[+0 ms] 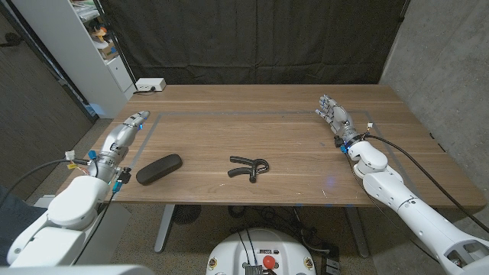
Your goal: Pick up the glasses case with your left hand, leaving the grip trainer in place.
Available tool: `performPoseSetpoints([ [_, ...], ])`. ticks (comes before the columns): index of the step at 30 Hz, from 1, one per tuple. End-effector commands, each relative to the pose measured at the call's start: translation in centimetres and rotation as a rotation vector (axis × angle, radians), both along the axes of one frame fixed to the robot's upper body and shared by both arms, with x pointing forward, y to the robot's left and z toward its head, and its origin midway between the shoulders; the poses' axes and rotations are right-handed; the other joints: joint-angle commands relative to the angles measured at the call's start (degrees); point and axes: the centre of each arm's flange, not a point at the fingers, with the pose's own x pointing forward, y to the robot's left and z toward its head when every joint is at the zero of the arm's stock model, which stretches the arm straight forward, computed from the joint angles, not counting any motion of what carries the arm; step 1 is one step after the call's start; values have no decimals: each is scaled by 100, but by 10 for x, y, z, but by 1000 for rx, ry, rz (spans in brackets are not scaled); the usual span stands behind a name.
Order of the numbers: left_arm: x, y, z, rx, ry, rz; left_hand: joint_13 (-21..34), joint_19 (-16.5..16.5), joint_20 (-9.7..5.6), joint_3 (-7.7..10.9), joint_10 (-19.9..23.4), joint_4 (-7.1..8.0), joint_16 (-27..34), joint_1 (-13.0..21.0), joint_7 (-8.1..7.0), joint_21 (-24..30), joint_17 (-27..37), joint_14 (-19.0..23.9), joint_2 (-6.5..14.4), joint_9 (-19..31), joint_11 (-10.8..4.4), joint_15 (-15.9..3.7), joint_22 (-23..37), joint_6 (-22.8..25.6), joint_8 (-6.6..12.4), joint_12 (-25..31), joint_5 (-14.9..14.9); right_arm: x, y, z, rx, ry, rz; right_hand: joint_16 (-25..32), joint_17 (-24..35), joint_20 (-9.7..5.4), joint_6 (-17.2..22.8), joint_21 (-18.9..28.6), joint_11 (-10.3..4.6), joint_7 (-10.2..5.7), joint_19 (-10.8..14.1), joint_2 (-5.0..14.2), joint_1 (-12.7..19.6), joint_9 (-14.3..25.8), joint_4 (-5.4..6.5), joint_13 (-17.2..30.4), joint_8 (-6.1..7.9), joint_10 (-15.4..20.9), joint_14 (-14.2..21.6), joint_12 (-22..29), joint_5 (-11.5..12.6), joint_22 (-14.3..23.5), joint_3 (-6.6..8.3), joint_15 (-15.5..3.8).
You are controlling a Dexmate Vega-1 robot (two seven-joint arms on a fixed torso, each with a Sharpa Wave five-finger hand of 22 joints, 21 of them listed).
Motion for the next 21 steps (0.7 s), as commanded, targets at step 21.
performPoseSetpoints([
  [21, -20, 15, 3, 76, 4, 102, 31, 16, 49, 139, 61, -237, 13, 381, -48, 1, 2, 60, 86, 23, -4, 19, 14, 105, 44, 35, -8, 3, 8, 4, 12, -11, -8, 49, 8, -40, 31, -24, -21, -7, 132, 45, -24, 19, -1, 12, 33, 57, 139, 28, -4, 23, -38, 0],
])
